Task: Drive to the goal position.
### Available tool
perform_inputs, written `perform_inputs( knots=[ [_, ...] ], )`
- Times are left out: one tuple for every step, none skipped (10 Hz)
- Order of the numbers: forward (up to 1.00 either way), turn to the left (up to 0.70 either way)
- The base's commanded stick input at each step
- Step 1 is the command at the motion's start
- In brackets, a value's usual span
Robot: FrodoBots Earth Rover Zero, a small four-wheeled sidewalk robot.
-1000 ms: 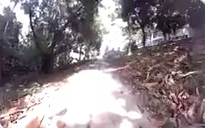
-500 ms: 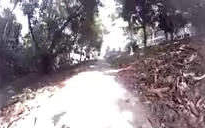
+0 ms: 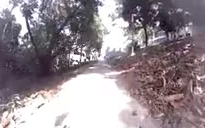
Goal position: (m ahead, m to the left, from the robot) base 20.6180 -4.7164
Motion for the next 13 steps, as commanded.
perform_inputs(
  knots=[
    [0.50, 0.00],
    [0.50, 0.00],
    [0.50, 0.00],
    [0.50, 0.00],
    [0.50, 0.00],
    [0.50, 0.00],
    [0.50, 0.00],
    [0.50, 0.00],
    [0.50, 0.00],
    [0.50, 0.00],
    [0.50, 0.00],
    [0.50, 0.00],
    [0.50, 0.00]
  ],
)
